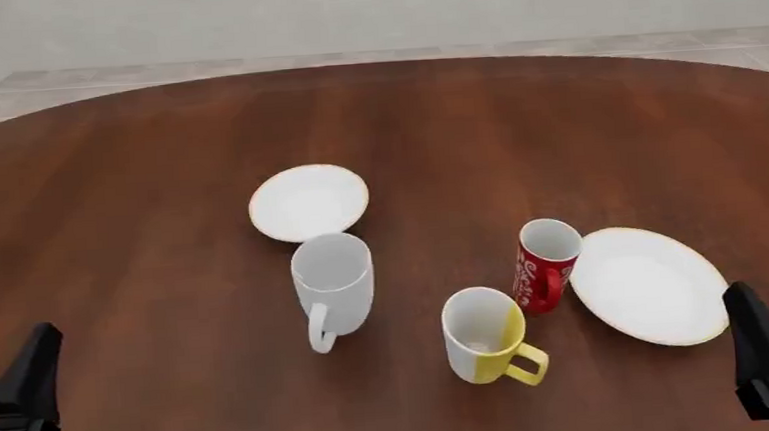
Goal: Put the white mug on the left plate.
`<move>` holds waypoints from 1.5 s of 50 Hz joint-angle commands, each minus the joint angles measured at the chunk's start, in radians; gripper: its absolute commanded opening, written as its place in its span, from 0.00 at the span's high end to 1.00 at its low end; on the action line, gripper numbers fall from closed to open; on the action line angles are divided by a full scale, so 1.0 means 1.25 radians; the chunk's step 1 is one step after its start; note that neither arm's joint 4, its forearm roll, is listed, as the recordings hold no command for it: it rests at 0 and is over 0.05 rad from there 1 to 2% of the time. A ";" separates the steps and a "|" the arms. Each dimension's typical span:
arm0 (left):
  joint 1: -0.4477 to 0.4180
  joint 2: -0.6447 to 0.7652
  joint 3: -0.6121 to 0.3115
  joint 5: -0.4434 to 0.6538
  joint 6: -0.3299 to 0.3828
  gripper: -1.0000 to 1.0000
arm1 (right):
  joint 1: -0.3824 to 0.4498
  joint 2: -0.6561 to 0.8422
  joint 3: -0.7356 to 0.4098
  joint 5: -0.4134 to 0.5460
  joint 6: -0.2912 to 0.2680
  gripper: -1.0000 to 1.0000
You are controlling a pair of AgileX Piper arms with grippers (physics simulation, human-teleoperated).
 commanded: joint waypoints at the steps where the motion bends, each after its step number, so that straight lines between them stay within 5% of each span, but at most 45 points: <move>1: -0.011 -0.031 -0.004 0.027 -0.008 0.00 | 0.000 0.000 -0.002 0.000 0.002 0.00; 22: -0.024 -0.001 -0.052 0.034 -0.041 0.00 | -0.002 -0.003 -0.002 -0.007 0.003 0.00; 30: -0.099 0.204 -0.097 -0.066 -0.031 0.00 | -0.003 -0.004 -0.002 -0.008 0.003 0.00; 38: -0.146 0.306 -0.146 -0.056 -0.022 0.00 | -0.004 -0.004 -0.002 -0.008 0.006 0.00; 54: -0.226 0.369 -0.218 0.001 0.032 0.00 | -0.005 -0.004 -0.002 -0.010 0.006 0.00; 75: -0.352 0.459 -0.258 0.004 0.008 0.00 | -0.005 -0.004 -0.002 -0.010 0.008 0.00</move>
